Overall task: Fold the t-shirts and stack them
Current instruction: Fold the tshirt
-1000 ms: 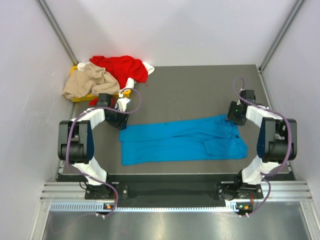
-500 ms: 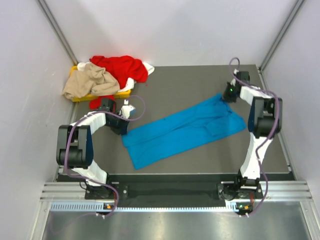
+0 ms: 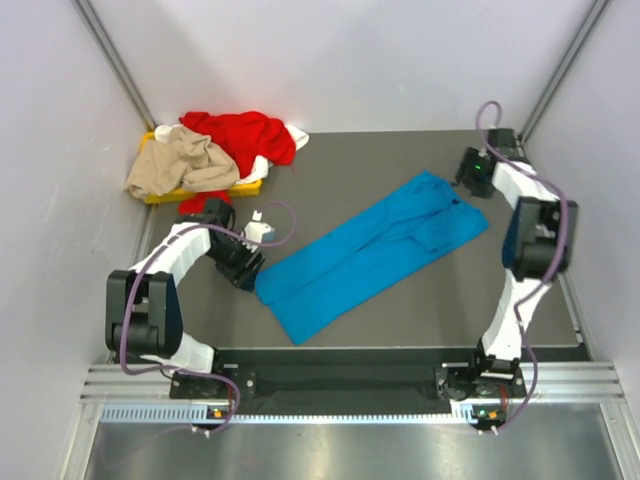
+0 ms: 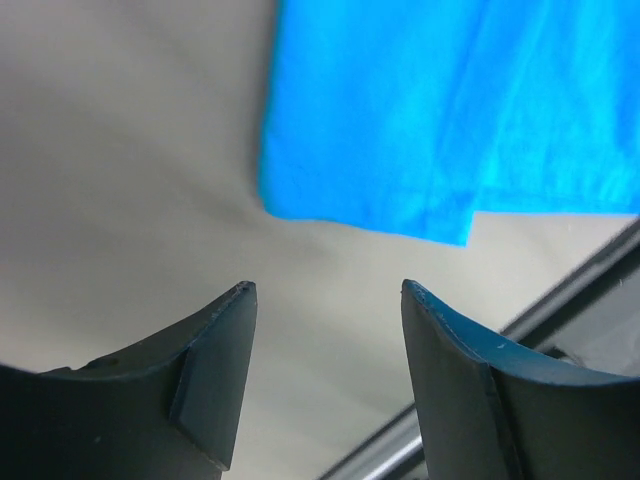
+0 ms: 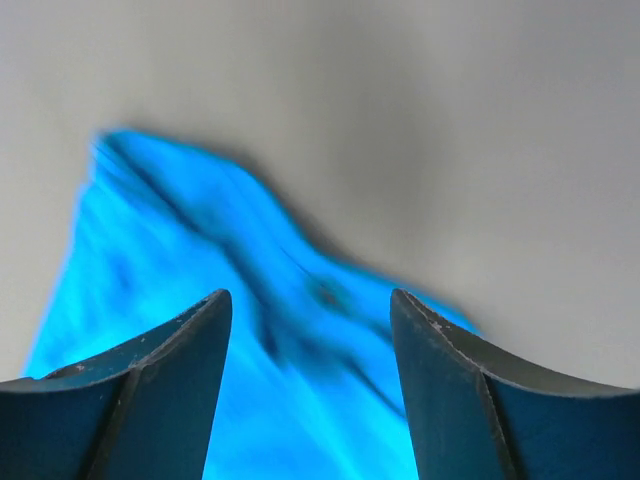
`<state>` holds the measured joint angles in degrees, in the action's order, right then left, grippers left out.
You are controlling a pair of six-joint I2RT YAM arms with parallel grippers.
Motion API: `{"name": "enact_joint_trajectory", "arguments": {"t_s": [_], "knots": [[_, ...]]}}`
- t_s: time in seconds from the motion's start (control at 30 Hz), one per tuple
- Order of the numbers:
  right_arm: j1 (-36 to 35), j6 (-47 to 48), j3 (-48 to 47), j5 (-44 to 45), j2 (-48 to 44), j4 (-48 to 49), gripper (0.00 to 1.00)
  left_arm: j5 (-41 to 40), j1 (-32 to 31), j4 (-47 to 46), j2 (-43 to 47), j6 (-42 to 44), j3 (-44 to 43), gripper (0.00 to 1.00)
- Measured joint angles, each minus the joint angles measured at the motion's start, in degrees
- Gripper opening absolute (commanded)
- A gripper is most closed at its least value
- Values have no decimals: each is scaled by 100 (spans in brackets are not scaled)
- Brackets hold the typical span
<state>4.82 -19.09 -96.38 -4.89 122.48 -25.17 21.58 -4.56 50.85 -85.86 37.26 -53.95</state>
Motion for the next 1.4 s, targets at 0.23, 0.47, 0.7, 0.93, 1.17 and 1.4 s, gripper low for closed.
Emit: {"name": "enact_joint_trajectory", "arguments": {"t_s": [0.23, 0.47, 0.7, 0.93, 1.17, 1.4], "knots": [[1241, -76, 2557, -101, -2553, 396, 64, 24, -68, -557, -719, -417, -546, 64], [1405, -341, 3265, -841, -2087, 846, 34, 85, -138, -896, -1364, -476, -732, 54], [1410, -765, 2929, -1554, -1189, 1353, 0, 466, -533, -992, -1270, -372, -400, 3], [988, -1108, 929, -1950, 313, 1471, 0, 979, -1766, -793, -1257, -321, -190, 7], [57, -1552, -1773, -1849, 2046, 1366, 4, 1338, -3272, -726, -1471, -562, -319, 27], [-501, -2116, -2994, -1792, 2826, 1473, 36, 1471, -4006, -999, -1545, -914, -492, 48]]}}
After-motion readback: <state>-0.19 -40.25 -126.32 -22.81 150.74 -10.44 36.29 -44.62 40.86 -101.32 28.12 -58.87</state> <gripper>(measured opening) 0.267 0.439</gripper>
